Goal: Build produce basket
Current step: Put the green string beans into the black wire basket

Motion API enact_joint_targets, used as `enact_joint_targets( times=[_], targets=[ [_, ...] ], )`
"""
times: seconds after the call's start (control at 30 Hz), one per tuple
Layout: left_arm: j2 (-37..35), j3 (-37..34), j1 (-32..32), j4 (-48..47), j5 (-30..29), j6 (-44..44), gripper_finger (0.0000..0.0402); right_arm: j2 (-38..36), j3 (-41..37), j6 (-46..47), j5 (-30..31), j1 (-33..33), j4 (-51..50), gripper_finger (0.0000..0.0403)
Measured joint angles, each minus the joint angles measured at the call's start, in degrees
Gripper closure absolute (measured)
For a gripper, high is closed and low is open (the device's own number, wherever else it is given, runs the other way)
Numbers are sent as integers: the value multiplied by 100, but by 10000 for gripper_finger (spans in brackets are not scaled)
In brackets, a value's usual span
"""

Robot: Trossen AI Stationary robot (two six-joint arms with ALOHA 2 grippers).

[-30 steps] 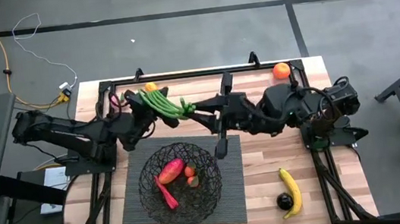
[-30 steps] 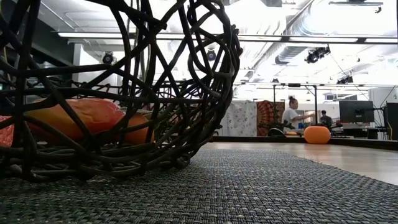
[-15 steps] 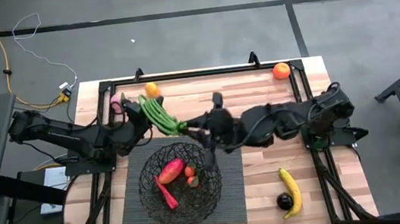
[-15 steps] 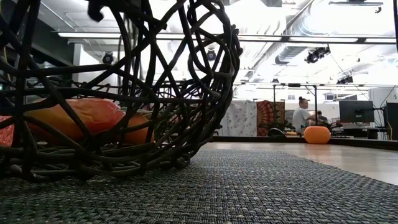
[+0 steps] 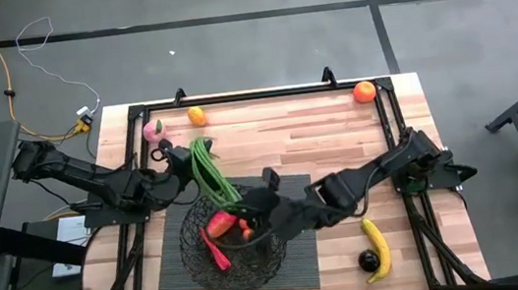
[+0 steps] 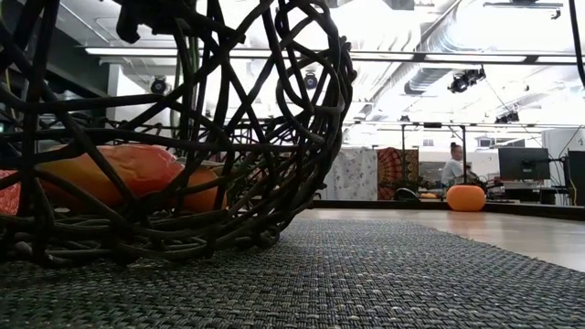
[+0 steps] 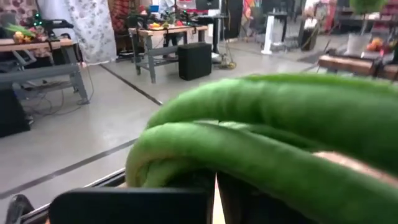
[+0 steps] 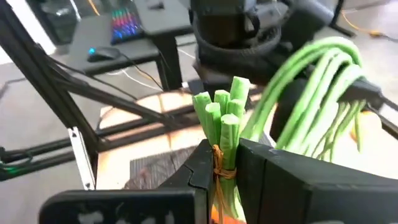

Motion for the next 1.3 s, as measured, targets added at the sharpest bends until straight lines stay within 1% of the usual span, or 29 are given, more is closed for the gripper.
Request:
enact_joint_targets(
  times=[0.13, 0.2, 0.27, 0.43, 0.57, 0.7, 0.8, 0.93, 1.13, 1.3],
  targets=[
    [130, 4, -74, -81, 247, -278, 401, 10, 0, 474, 165, 118, -485, 377],
    [298, 4, -107, -120, 409, -434, 401, 28, 0, 643, 216, 175, -714, 377],
    [518, 4, -156, -132, 430, -590, 401, 63, 0, 834, 213, 232, -862, 377],
    [996, 4, -268, -71, 446, -993, 401, 251, 2, 1295, 125, 399, -1219, 377],
    [1259, 0, -302, -86, 664, -1164, 401, 516, 2, 1655, -112, 553, -1382, 377],
    [1463, 1, -302, 15, 998, -1172, 401, 811, 0, 1718, -519, 687, -1386, 377],
    [1583, 4, -302, 24, 1259, -1174, 401, 998, 0, 1703, -847, 734, -1212, 377],
    [1764, 4, -316, 13, 1583, -1169, 401, 1214, 0, 1697, -1094, 734, -850, 377],
    [2006, 7, -460, -7, 1848, -1193, 401, 1348, 0, 1662, -1368, 728, -551, 377],
    [2032, 7, -554, -126, 1879, -1171, 401, 1495, 0, 1718, -1676, 723, -475, 377]
  ],
)
